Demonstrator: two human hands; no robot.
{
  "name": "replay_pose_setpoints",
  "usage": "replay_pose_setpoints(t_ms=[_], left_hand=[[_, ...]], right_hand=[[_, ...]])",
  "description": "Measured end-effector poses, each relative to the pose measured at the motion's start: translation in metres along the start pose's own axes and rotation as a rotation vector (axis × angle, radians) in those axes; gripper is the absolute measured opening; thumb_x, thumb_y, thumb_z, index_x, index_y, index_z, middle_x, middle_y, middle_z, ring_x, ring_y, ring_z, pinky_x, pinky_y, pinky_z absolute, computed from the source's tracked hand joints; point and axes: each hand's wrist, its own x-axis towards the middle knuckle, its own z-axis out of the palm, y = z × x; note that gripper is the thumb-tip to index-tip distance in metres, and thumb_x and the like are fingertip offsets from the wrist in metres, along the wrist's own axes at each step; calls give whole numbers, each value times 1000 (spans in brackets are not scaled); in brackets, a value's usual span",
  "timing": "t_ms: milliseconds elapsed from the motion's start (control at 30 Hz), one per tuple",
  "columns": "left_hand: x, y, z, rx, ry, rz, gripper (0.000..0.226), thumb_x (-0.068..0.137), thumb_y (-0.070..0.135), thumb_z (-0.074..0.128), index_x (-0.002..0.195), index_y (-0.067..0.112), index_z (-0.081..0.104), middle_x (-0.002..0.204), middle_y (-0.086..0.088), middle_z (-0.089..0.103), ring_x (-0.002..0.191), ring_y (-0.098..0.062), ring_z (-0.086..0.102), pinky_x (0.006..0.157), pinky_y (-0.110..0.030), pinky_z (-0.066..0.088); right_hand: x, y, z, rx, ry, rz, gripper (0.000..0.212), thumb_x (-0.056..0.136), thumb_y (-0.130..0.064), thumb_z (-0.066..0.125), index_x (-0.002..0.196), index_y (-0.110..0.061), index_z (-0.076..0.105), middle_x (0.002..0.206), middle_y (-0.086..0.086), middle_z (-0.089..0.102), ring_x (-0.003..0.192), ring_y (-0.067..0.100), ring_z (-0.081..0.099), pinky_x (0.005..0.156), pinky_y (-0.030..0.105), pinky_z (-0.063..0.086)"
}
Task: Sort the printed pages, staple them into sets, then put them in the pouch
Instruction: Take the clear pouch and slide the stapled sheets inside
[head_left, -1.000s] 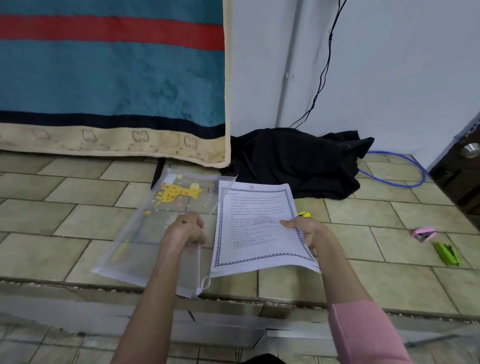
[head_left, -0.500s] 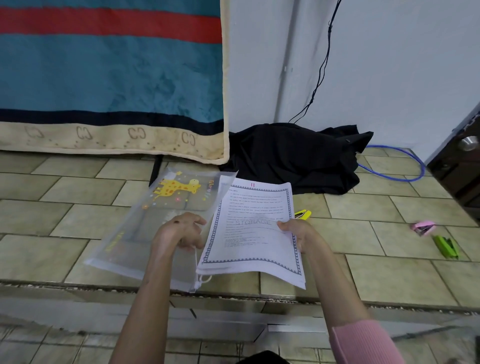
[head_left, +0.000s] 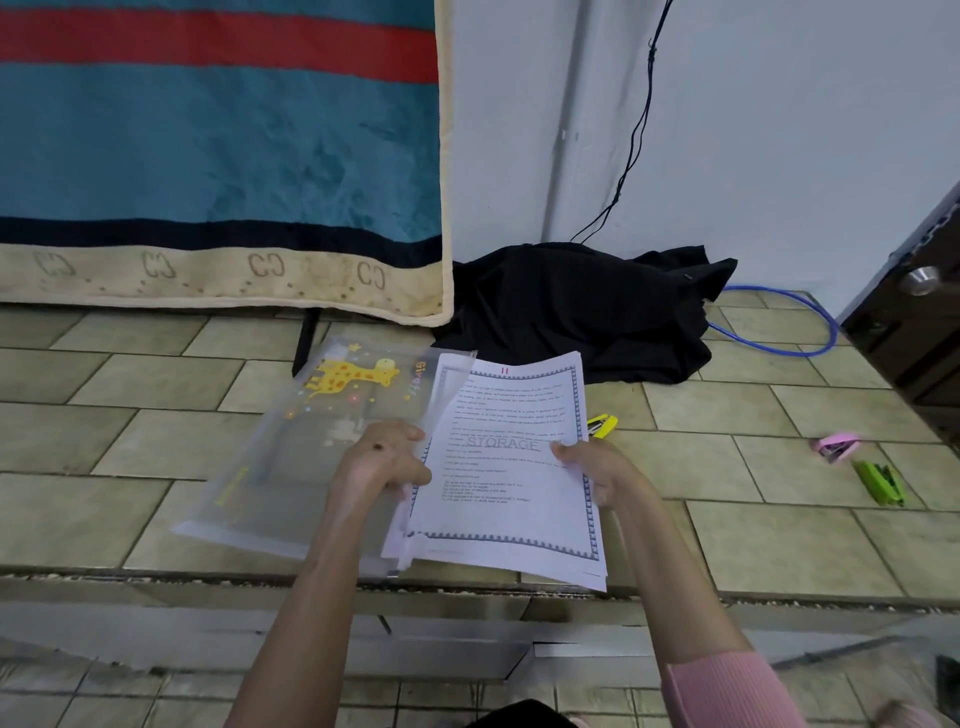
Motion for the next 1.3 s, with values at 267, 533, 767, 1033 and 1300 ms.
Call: replay_pose_setpoints(t_ms=[267,533,767,1033,1300], left_hand=[[4,3,35,130,39,60,67,81,5,54,144,17,34,143,-9,38,117,-27,54,94,-36,50],[-1,32,45,136,-42,171,64,81,10,58,142,16,39,144,-4,39,123,-22,49,96,-29,46],[30,-36,-6,-171,413,-51,43,93,39,47,121,8,58,129,-19,55,116,-34,51,94,-35,43],[58,-94,-31,-210,398,-306,56,96,45,35,127,1,51,136,-23,47,124,-38,44,98,-40,36],[42,-72,-24,-424,245,-136,50,96,42,43,118,1,60,125,-18,59,116,-31,55,96,-34,42]], right_hand=[[-7,6,6,106,-57,-76,34,93,-8,56,126,0,53,123,16,61,104,32,62,89,48,51],[-7,8,47,159,-103,-116,29,93,-6,55,119,6,56,123,24,60,78,24,63,73,38,55],[-9,3,45,307,-227,30,37,99,-33,43,111,-4,61,95,8,72,72,18,70,64,31,58],[-11,-2,51,385,-225,1,35,103,-26,32,118,-5,55,111,14,61,95,28,60,73,39,51],[-12,-6,65,523,-506,92,87,87,-72,7,114,-9,61,101,15,72,89,29,70,78,39,55]])
